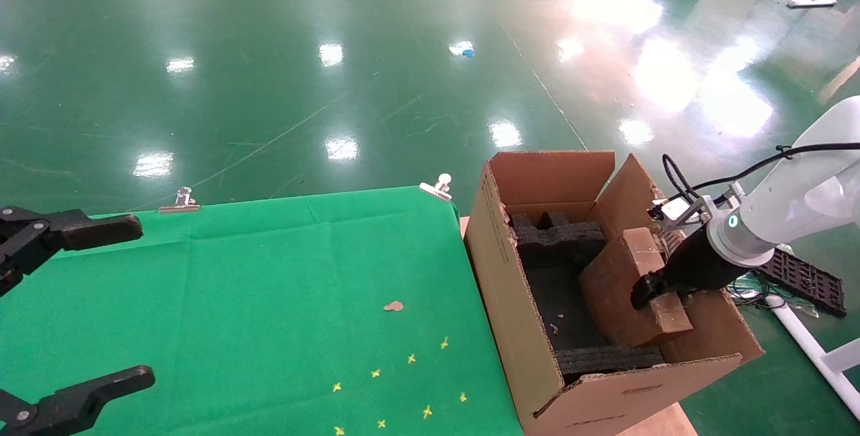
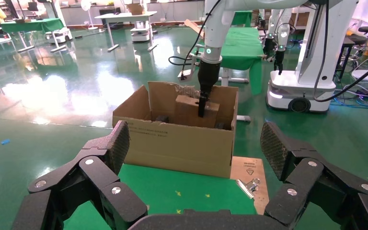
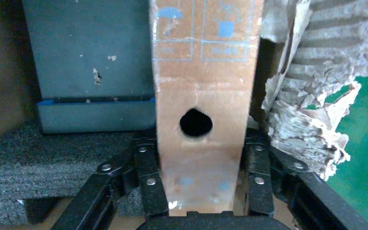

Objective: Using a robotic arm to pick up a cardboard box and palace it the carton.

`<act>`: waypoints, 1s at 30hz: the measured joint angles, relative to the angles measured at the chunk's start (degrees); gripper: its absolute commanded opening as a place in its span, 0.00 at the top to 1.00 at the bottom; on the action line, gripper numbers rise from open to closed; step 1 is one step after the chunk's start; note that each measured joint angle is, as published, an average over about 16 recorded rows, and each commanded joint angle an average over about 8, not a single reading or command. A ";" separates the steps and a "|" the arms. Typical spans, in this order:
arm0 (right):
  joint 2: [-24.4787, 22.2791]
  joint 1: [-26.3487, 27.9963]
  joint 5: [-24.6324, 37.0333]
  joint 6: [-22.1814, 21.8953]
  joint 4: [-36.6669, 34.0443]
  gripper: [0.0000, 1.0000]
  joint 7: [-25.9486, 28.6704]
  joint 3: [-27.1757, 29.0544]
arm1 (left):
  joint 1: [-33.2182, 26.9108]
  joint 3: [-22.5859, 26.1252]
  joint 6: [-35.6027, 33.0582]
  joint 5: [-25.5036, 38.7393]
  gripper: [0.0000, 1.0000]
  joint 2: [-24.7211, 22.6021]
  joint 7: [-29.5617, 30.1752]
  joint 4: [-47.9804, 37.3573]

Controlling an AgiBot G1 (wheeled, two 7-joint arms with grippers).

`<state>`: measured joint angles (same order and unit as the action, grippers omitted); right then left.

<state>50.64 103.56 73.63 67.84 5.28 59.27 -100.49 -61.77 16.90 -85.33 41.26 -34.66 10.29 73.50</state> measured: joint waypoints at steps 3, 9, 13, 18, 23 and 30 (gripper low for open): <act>0.31 0.27 0.06 0.12 -0.53 0.00 -0.35 -0.02 | 0.00 0.01 0.00 -0.01 0.00 0.00 0.00 0.00; 0.63 1.89 -0.02 0.52 -1.15 0.00 -1.62 0.09 | -0.01 0.03 0.01 -0.02 0.00 0.01 -0.01 0.00; 0.58 4.40 -0.20 1.03 -1.15 0.00 -3.18 0.31 | -0.01 0.04 0.02 -0.03 0.00 0.02 -0.02 0.00; 0.22 9.30 -0.61 1.98 -0.52 0.00 -6.05 0.78 | -0.01 0.06 0.02 -0.04 0.00 0.02 -0.03 0.00; -0.61 14.95 -1.32 2.23 0.85 0.00 -9.73 1.56 | -0.02 0.07 0.03 -0.05 0.00 0.03 -0.04 0.00; -2.08 20.79 -2.36 1.52 3.28 0.00 -13.95 2.86 | -0.01 0.09 0.04 -0.06 0.00 0.04 -0.05 -0.01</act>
<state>48.55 124.35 71.27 69.37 8.56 45.32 -97.63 -61.79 17.00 -85.29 41.20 -34.63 10.24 73.49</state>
